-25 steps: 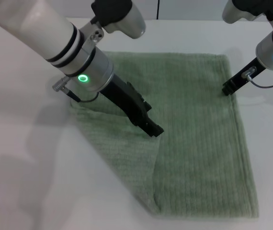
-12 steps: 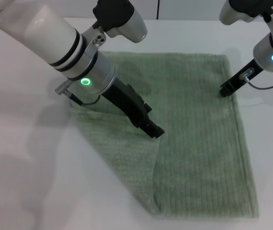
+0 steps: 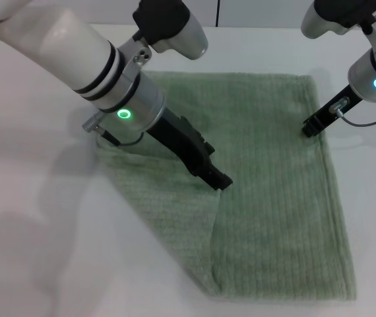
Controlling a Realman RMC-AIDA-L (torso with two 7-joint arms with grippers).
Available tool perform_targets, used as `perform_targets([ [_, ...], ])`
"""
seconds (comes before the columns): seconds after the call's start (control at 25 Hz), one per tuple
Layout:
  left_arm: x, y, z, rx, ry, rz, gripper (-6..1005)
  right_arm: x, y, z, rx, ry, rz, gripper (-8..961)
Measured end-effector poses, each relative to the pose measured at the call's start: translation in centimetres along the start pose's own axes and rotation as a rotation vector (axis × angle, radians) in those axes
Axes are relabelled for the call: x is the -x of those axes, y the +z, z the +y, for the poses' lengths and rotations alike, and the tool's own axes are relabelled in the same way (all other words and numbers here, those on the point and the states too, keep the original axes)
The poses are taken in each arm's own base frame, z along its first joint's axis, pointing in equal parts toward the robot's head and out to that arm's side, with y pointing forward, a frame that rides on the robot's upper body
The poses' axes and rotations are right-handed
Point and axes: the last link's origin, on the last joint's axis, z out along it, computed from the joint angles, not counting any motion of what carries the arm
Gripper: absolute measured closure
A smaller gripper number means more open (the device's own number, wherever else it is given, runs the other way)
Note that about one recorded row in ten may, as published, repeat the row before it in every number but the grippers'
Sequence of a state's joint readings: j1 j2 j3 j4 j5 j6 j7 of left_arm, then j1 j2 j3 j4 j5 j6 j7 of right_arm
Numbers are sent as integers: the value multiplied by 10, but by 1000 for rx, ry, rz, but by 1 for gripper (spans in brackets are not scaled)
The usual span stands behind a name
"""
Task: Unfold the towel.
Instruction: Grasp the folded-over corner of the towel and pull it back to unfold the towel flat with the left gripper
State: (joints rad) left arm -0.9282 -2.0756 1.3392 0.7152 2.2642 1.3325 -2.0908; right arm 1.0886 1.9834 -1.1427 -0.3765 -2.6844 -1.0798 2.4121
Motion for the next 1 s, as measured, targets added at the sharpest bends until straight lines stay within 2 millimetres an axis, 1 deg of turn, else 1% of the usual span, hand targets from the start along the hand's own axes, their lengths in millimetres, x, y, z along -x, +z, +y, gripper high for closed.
perform_targets([
  [0.08, -1, 2, 2, 6, 6, 0, 328, 0, 0, 0, 0, -1, 0, 952],
  [0.12, -2, 8, 7, 13, 19, -10, 329, 0, 0, 0, 0, -2, 0, 952],
  [0.2, -1, 10, 7, 11, 20, -15, 330, 0, 0, 0, 0, -3, 0, 952],
  [0.52, -4, 14, 7, -9, 10, 8, 334, 1, 0, 0, -3, -6, -4, 952],
  [1.0, 2, 24, 5, -30, 2, -13, 341, 1, 0, 0, -4, -7, -4, 952],
])
